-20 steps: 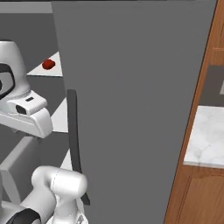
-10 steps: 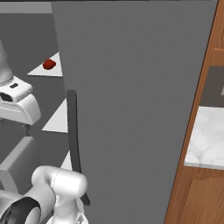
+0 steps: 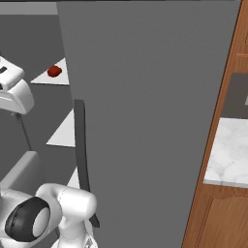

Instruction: Take the bell pepper and squash out of the freezer and place them in the tupperware container on the counter. Then put the tupperware containing the vegetables back in the freezer.

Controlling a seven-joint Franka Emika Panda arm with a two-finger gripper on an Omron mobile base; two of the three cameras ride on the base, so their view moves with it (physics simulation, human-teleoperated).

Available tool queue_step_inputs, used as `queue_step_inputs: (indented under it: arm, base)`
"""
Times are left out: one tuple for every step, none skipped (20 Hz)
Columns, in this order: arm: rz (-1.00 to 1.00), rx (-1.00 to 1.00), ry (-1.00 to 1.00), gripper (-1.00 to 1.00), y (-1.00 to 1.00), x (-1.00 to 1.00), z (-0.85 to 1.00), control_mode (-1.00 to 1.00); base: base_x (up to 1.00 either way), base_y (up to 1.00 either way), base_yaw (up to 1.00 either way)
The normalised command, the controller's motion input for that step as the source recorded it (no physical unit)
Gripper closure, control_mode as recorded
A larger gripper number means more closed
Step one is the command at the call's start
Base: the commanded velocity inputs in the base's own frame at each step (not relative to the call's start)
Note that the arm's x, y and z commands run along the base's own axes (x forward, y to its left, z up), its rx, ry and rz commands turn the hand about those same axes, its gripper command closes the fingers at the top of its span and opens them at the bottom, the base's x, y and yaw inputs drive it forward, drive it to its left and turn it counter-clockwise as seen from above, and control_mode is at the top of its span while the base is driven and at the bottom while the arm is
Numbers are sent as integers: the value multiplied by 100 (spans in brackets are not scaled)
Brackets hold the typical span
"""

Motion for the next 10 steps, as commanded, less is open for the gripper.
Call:
queue_step_inputs:
  arm:
    - [1, 9, -15, -100, 2, 42, 15, -100]
    - [1, 8, -15, -100, 3, 47, 11, -100]
    - [0, 6, -17, -100, 6, 49, 3, -100]
    - [0, 3, -18, -100, 8, 55, 0, -100]
    - [0, 3, -18, -100, 8, 60, 0, -100]
    - [0, 1, -19, -100, 5, 61, 0, -100]
    - [0, 0, -19, -100, 4, 64, 0, -100]
    - [0, 0, -17, -100, 4, 67, 0, -100]
    - [0, 0, -17, -100, 9, 66, 0, -100]
    - [0, 0, -17, -100, 10, 68, 0, -100]
  base:
    - [0, 0, 0]
    - [0, 0, 0]
    - [0, 0, 0]
    - [0, 0, 0]
    - [0, 0, 0]
    - [0, 0, 0]
    - [0, 0, 0]
    - [0, 0, 0]
    - [0, 0, 0]
    - [0, 0, 0]
